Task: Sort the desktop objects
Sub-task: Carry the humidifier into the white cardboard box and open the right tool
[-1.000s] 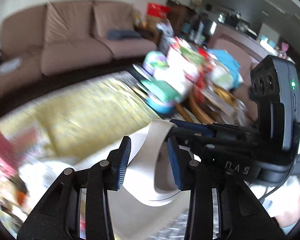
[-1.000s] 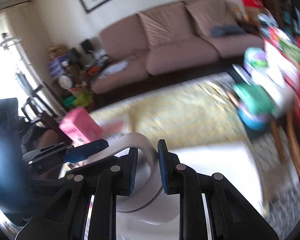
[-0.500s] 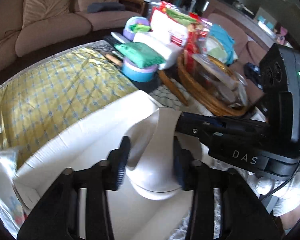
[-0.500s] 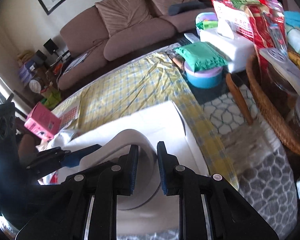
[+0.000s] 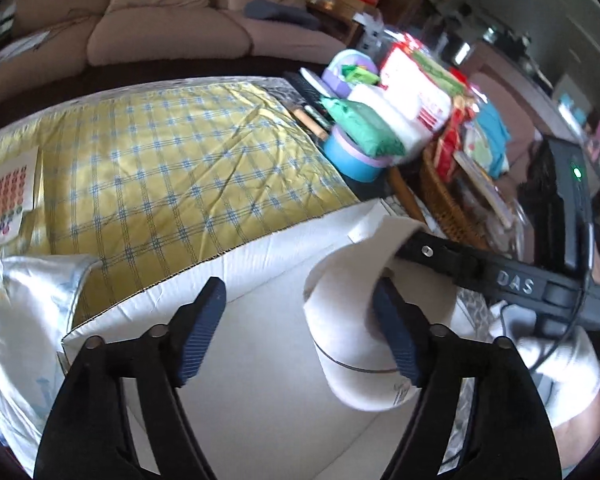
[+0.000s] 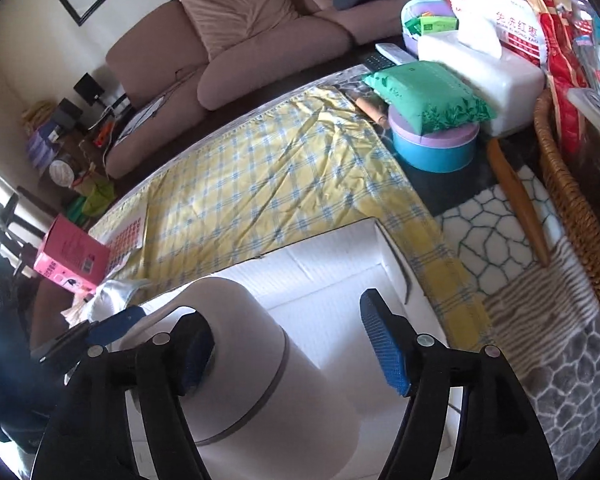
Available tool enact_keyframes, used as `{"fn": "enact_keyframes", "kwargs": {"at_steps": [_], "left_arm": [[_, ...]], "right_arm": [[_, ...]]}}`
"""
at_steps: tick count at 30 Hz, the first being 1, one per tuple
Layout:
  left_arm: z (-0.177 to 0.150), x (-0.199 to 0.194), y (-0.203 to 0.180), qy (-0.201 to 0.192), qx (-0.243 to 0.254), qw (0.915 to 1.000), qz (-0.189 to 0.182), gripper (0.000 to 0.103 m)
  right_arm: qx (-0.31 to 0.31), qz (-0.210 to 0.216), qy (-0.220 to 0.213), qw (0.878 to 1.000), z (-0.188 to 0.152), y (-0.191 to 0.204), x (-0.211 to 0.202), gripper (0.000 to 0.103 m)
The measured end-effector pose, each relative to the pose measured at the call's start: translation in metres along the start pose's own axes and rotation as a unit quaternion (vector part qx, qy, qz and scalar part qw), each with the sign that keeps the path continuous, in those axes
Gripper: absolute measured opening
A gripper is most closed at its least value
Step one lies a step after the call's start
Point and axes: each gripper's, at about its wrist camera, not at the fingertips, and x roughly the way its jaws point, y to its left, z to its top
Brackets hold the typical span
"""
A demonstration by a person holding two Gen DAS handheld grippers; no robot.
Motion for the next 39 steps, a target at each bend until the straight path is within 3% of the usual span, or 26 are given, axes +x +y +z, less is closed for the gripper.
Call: {"fn": "enact_keyframes", "kwargs": {"at_steps": [6,11,13,14,17,23,26,32,35,38,39], "left_arm": [[0.016,0.016,0.003,0.007,-0.002,0.9996,0.029,0.075],[0.022,0.013,0.009,0.013,-0.017,0.9995,0.021,0.077],[0.024,0.005,0.013,0.0,-0.029,0.9995,0.008,0.089],[0.025,0.001,0.015,-0.006,-0.038,0.9993,0.002,0.089],[0.027,-0.008,0.021,-0.003,-0.05,0.9987,-0.013,0.089],[0.002,-0.008,0.019,0.023,-0.049,0.9977,-0.04,0.089],[-0.015,0.006,0.015,0.045,-0.058,0.9954,-0.063,0.089],[-0.03,0.038,0.008,0.076,-0.069,0.9909,-0.087,0.091],[-0.026,0.048,0.001,0.097,-0.066,0.9869,-0.11,0.089],[-0.023,0.053,-0.013,0.118,-0.052,0.9836,-0.126,0.082],[-0.023,0.054,-0.019,0.122,-0.049,0.9831,-0.127,0.086]], "right_arm": [[-0.006,-0.006,0.023,1.0,0.013,0.0,0.004,0.07],[-0.021,-0.023,0.036,0.999,0.02,0.002,0.004,0.07],[-0.015,-0.009,0.034,0.999,0.021,-0.002,0.0,0.068],[-0.005,0.002,0.032,0.999,0.022,-0.006,-0.002,0.067],[0.019,0.009,0.029,0.999,0.025,-0.008,-0.008,0.066],[0.0,0.017,0.039,0.999,0.015,0.002,-0.016,0.066],[-0.005,0.026,0.058,0.998,0.0,0.001,-0.007,0.067],[0.043,0.089,0.077,0.992,-0.018,-0.009,0.009,0.078],[0.049,0.096,0.079,0.991,-0.02,-0.009,0.013,0.081],[0.048,0.097,0.09,0.99,-0.02,-0.006,0.012,0.08],[0.048,0.094,0.096,0.99,-0.02,-0.005,0.011,0.079]]}}
